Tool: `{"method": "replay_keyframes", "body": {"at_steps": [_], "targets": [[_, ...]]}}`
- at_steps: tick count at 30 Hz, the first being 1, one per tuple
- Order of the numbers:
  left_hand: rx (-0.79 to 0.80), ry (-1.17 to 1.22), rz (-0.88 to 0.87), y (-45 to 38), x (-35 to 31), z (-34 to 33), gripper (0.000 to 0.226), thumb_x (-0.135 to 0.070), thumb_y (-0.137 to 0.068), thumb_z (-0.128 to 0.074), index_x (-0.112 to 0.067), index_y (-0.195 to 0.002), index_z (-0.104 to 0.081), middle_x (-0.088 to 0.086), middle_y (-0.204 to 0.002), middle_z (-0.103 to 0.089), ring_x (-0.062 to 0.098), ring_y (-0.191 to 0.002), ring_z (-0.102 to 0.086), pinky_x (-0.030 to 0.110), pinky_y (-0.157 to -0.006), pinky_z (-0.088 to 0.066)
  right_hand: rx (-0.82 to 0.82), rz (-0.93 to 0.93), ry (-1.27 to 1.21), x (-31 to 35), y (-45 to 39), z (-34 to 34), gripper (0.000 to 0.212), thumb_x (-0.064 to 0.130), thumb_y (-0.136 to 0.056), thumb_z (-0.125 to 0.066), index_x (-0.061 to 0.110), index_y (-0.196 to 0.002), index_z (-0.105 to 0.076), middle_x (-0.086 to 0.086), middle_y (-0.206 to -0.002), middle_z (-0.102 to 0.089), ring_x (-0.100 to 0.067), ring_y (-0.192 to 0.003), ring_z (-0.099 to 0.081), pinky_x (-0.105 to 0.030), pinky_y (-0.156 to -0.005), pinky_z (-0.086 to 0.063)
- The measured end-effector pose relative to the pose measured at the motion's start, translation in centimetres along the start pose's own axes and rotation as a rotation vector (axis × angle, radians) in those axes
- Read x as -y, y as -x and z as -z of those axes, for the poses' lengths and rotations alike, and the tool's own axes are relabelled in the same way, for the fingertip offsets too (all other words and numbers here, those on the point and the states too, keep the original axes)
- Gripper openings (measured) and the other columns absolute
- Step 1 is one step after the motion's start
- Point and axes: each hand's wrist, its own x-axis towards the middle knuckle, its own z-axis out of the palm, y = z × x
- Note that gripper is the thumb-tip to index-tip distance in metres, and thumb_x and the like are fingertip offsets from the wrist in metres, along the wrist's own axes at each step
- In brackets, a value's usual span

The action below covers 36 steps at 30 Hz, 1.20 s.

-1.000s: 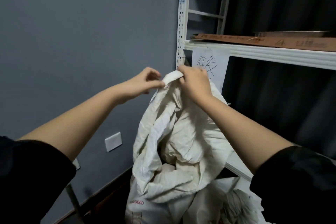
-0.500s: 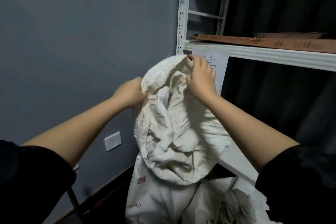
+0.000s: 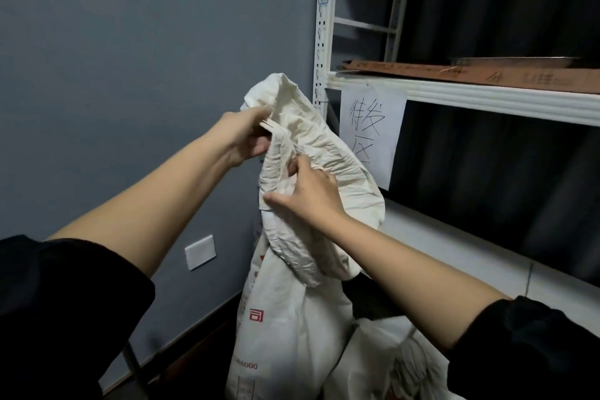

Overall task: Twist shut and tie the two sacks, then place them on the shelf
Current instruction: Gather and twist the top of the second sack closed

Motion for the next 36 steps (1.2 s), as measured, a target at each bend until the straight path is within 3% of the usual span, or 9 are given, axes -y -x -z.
{"method": "replay_keyframes", "body": {"at_steps": [6,9,14,20,23,25,29,33,36], "targets": [[0.041,-0.053,-0.054,0.0,1.3,0.8,0.017,-0.019,-0.094,-0.039,-0.014,-0.103,-0.052,0.007,-0.088,-0.059,0.017,-0.066,-0.062,0.027,-0.061,-0.055,-0.037,-0.338,-0.688,-1.1,-1.7,1.5,0.022,0.009,-0.087,-0.054,0.005,-0.108,-0.06,-0.011,-0.105,-0.067,-0.023,-0.091,-0.06,-0.03,-0.08,-0.045],[0.055,-0.427,-0.053,-0.4,3.9,1.6,0.025,-0.014,-0.096,-0.038,-0.017,-0.12,-0.046,0.007,-0.1,-0.055,0.016,-0.079,-0.056,0.03,-0.072,-0.048,-0.119,-0.386,-1.064,-1.2,-2.5,4.8,0.03,-0.003,-0.083,-0.046,0.011,-0.067,-0.068,0.002,-0.071,-0.069,-0.016,-0.069,-0.056,-0.025,-0.064,-0.044],[0.418,-0.671,0.09,-0.3,7.1,1.6,0.081,-0.029,-0.071,-0.063,-0.027,-0.142,-0.024,0.005,-0.134,-0.049,0.014,-0.104,-0.052,0.032,-0.087,-0.045,-0.111,-0.127,-0.869,-0.6,-4.4,10.9,0.004,0.01,-0.06,-0.044,0.013,-0.059,-0.047,0.003,-0.056,-0.047,-0.008,-0.054,-0.042,-0.023,-0.049,-0.031],[0.412,-0.621,-0.074,-0.1,6.7,-1.1,0.122,-0.06,-0.053,-0.076,-0.027,-0.148,-0.008,-0.006,-0.152,-0.027,0.014,-0.136,-0.033,0.039,-0.114,-0.032,-0.398,0.166,-0.285,-0.7,-7.5,15.8,0.012,0.018,-0.083,-0.045,0.021,-0.077,-0.055,0.011,-0.068,-0.053,-0.014,-0.076,-0.052,-0.031,-0.07,-0.037],[0.562,-0.589,-0.118,0.4,6.9,-2.4,0.1,-0.045,-0.074,-0.076,-0.025,-0.149,-0.013,-0.018,-0.144,-0.031,0.002,-0.131,-0.034,0.022,-0.109,-0.029,-0.385,0.194,-0.173,-0.2,-7.5,15.4,0.021,0.017,-0.085,-0.041,0.018,-0.096,-0.058,0.006,-0.086,-0.061,-0.023,-0.089,-0.058,-0.038,-0.079,-0.043],[0.528,-0.605,-0.206,0.7,7.3,-3.1,0.069,-0.031,-0.08,-0.075,-0.022,-0.137,-0.037,-0.017,-0.118,-0.055,-0.001,-0.105,-0.053,0.012,-0.087,-0.041,-0.309,0.24,-0.225,-0.5,-7.3,14.3,0.03,0.015,-0.086,-0.041,0.017,-0.11,-0.058,0.007,-0.101,-0.062,-0.014,-0.095,-0.058,-0.038,-0.088,-0.046],[0.267,-0.533,-0.234,-0.2,8.0,-2.5,0.047,-0.033,-0.08,-0.071,-0.013,-0.119,-0.057,0.009,-0.116,-0.067,0.018,-0.098,-0.064,0.035,-0.084,-0.051,-0.256,0.11,-0.338,-2.3,-6.5,13.2,0.042,0.037,-0.091,-0.056,0.021,-0.129,-0.048,0.005,-0.128,-0.055,-0.009,-0.111,-0.052,-0.033,-0.095,-0.044],[0.409,-0.455,-0.155,0.0,7.9,-2.0,0.031,-0.021,-0.091,-0.058,-0.023,-0.121,-0.051,-0.001,-0.126,-0.059,0.014,-0.113,-0.057,0.024,-0.093,-0.046,0.189,-0.218,-0.474,-4.1,-4.8,13.2,0.051,0.046,-0.082,-0.068,0.014,-0.118,-0.05,0.001,-0.115,-0.058,-0.013,-0.101,-0.059,-0.028,-0.088,-0.048],[0.308,-0.422,-0.189,0.6,8.2,-2.3,0.06,-0.037,-0.078,-0.058,-0.02,-0.129,-0.033,-0.001,-0.13,-0.041,0.013,-0.118,-0.043,0.025,-0.093,-0.035,0.169,-0.26,-0.607,-4.9,-4.7,13.1,0.041,0.039,-0.086,-0.066,0.005,-0.108,-0.065,-0.006,-0.092,-0.073,-0.014,-0.077,-0.071,-0.027,-0.071,-0.057]]}}
